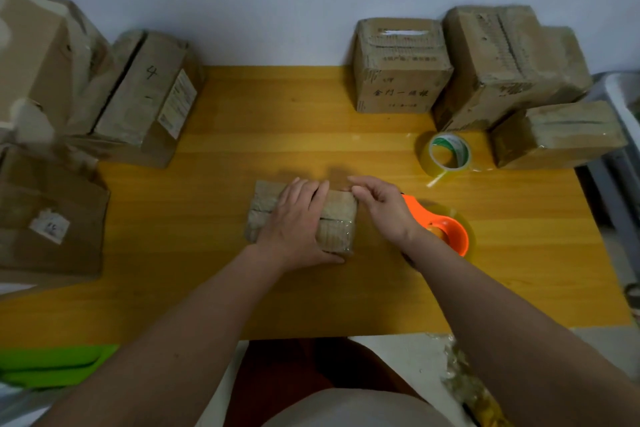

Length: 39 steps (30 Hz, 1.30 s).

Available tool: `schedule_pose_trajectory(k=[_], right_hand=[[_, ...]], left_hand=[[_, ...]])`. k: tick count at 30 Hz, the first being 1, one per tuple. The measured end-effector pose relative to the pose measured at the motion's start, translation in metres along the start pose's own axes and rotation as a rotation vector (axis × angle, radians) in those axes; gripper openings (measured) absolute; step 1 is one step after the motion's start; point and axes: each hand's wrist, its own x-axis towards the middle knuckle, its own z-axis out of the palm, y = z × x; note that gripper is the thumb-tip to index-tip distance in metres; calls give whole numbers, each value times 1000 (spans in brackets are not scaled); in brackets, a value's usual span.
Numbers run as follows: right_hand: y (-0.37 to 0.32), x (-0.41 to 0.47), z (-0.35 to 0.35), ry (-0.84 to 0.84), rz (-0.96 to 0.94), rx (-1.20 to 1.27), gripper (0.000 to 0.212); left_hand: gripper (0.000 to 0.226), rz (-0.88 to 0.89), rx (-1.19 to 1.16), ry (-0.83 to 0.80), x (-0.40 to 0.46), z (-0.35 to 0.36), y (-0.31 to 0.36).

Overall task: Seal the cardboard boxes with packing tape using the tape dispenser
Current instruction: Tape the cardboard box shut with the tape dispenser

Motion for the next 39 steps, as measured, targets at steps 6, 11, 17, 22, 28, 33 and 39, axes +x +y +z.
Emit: schedule_pose_trajectory(k=[6, 11, 17, 22, 28, 33, 39], right_hand=[[-3, 10, -4, -105, 308, 121, 43], [14, 1, -17, 242, 224, 176, 44], [-5, -20, 12, 235, -89, 190, 43], [-11, -1, 25, 62, -32, 138, 41], [-3, 18, 34, 58, 138, 532, 34], [12, 29, 29, -14, 310, 507, 50], [14, 18, -9, 160, 223, 304, 56]], left_hand=[[142, 49, 105, -1, 6, 1, -3], [134, 157, 140, -78, 16, -5, -2], [110, -14, -35, 134, 24, 8, 13], [104, -24, -52, 211, 26, 15, 12], [111, -26, -29, 189, 28, 17, 11], [124, -25, 9, 144, 28, 14, 12], [120, -438, -92, 173, 26, 6, 21]])
